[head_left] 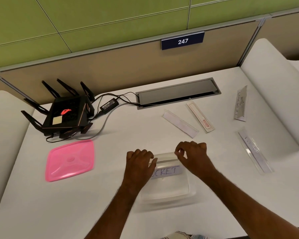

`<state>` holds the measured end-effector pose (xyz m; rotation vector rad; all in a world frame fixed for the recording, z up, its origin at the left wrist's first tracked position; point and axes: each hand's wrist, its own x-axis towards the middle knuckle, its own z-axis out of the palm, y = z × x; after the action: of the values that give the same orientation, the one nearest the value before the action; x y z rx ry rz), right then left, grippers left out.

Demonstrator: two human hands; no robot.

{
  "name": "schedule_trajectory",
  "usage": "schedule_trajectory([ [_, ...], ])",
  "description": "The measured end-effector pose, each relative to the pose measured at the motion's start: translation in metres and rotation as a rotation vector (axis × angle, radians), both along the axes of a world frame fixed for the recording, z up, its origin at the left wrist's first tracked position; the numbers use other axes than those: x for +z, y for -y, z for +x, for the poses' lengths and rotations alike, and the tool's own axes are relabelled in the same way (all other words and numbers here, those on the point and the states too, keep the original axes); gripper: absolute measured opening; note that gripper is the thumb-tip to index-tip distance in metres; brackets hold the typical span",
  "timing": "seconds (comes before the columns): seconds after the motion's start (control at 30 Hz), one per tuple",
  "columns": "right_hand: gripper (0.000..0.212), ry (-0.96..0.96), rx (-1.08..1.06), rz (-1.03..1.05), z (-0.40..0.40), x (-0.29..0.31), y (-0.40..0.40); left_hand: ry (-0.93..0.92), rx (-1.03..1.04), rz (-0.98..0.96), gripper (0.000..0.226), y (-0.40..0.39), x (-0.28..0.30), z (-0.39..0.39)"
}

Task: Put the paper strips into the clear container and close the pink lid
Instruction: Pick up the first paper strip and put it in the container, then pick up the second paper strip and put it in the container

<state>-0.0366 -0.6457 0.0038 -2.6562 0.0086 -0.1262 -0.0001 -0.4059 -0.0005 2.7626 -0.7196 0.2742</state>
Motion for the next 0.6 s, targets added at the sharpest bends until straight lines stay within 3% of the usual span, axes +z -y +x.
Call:
schedule_trajectory([
  [0.13, 0.006, -0.018, -0.136, 0.129, 0.015, -0.006, 0.023, -0.075, 0.085, -0.145, 0.006, 0.015, 0.002, 0.021],
  [0.4, 0.016, -0.127, -0.291, 0.198, 0.033, -0.032, 0.062, -0.314, 0.133, -0.307, 0.027, 0.048, 0.004, 0.076],
  [0.6, 0.036, -0.264, -0.399, 0.236, 0.043, -0.054, 0.073, -0.495, 0.119, -0.294, 0.051, 0.076, -0.001, 0.113],
])
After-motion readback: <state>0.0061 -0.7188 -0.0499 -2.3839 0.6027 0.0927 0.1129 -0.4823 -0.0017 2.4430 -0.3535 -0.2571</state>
